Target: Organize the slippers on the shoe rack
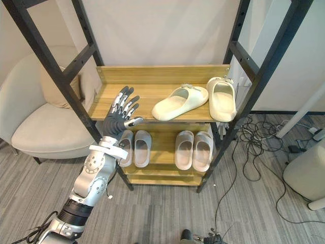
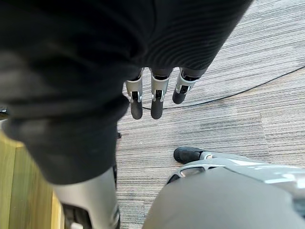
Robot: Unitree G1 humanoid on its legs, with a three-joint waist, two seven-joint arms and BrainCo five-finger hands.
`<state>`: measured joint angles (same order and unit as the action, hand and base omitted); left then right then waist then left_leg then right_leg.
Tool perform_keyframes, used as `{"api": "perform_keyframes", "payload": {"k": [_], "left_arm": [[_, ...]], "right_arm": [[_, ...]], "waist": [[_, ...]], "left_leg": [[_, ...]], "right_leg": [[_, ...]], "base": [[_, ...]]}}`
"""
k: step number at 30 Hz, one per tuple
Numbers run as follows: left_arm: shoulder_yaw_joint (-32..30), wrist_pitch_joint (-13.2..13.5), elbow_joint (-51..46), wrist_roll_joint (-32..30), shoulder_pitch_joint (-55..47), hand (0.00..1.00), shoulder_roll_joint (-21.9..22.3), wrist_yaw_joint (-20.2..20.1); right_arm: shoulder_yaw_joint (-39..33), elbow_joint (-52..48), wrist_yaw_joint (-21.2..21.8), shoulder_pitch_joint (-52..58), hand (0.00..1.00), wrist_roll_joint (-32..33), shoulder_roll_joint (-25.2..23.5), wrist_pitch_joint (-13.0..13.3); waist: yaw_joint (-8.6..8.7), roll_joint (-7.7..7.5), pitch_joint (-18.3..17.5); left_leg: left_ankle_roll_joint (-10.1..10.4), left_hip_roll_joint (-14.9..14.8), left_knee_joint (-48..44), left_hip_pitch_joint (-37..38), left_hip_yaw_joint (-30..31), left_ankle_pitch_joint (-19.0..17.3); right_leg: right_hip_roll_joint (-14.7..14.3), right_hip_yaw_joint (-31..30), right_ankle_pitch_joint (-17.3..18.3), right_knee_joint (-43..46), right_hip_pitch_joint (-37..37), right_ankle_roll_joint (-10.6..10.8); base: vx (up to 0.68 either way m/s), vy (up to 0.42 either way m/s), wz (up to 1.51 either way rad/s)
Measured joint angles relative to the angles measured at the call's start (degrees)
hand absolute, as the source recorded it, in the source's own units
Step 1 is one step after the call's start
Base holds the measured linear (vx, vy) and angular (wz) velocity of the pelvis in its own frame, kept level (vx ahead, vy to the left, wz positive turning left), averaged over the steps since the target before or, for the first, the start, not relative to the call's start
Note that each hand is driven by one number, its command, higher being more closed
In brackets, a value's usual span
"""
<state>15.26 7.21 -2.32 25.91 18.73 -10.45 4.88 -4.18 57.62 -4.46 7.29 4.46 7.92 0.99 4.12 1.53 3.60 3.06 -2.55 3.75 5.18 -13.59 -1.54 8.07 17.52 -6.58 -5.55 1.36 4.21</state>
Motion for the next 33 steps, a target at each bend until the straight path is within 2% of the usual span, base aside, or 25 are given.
{"api": "perform_keyframes", "payload": {"k": [8, 16, 21, 33], "left_arm": [[-0.19, -0.16, 11.67, -4.33, 7.48, 0.00, 0.16, 2.66], [-0.94, -0.51, 19.49, -6.77, 9.42, 0.00, 0.20, 3.45], [-2.37, -0.89, 23.01, -7.83, 11.29, 0.00, 0.33, 3.92], [-2.19, -1.39, 25.65, -7.88, 14.26, 0.00, 2.85, 3.93]], "right_arm": [[-0.04, 0.03, -0.03, 0.00, 0.00, 0.00, -0.28, 0.00], [-0.19, -0.12, -0.11, -0.01, 0.00, 0.00, -0.78, 0.02], [-0.33, -0.34, -0.11, 0.09, 0.00, 0.00, -1.31, 0.01], [-2.58, -0.47, -0.12, 0.11, 0.00, 0.02, -2.11, 0.06]], "waist": [[0.32, -0.46, 0.19], [1.22, -1.22, 0.67], [2.06, -1.84, 1.06], [3.00, -1.76, 1.11]], "left_leg": [[-0.02, 0.10, 0.09, 0.00, -0.11, -0.02], [0.17, -0.08, 0.04, 0.26, -1.15, -0.15], [0.35, -0.27, 0.06, 0.78, -2.29, -0.52], [0.47, -0.23, 0.26, 0.78, -3.17, -0.81]], "right_leg": [[0.03, -0.02, 0.00, -0.01, -0.06, 0.00], [-0.13, -0.94, -0.01, -0.02, -0.34, 0.00], [-0.40, -2.10, 0.00, -0.02, -0.46, 0.01], [-0.49, -2.72, 0.02, -0.01, -1.08, 0.05]], "base": [[0.02, -0.005, 0.00], [-0.01, -0.008, -0.06], [0.01, -0.016, -0.12], [0.00, -0.005, -0.04]]}}
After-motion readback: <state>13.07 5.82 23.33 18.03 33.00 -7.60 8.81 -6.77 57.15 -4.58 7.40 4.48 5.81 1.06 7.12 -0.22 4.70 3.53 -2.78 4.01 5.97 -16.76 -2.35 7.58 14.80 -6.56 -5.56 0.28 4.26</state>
